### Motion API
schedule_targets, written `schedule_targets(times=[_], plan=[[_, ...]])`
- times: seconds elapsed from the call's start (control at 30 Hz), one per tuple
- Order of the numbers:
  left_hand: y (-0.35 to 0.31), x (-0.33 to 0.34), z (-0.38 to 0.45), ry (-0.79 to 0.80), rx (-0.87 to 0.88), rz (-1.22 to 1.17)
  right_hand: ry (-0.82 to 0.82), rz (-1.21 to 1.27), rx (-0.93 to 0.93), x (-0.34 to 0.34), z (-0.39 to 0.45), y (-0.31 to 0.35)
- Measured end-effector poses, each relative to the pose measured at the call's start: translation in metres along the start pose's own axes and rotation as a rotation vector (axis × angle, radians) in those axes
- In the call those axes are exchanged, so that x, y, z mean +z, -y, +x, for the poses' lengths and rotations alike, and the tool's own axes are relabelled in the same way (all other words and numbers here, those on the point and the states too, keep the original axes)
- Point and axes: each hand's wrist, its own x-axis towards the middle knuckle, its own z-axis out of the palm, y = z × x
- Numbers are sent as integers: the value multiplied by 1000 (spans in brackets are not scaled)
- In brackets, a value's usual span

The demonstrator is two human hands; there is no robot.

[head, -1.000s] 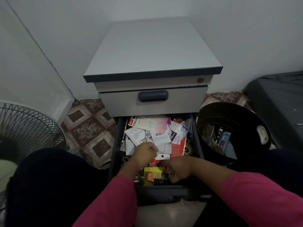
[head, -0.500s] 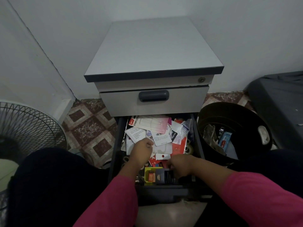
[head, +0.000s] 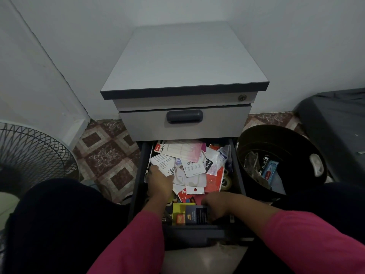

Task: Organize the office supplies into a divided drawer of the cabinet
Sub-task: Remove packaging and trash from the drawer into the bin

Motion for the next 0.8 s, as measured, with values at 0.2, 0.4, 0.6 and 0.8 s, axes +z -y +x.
schedule_targets(times=[0.2,0.4,0.6,0.8], plan=[[-3,3,7,-32,-180,-289,45,91,15,-1,2,-3],[-12,-10,3,-76,-188,-304,66,247,69,-21,-1,-6],[-29,-24,-8,-305,-131,-345,39,538,75,-52,-26,-20],[-38,-34,-3,-313,-161,-568,-78,957,187,-84,-51,-44]])
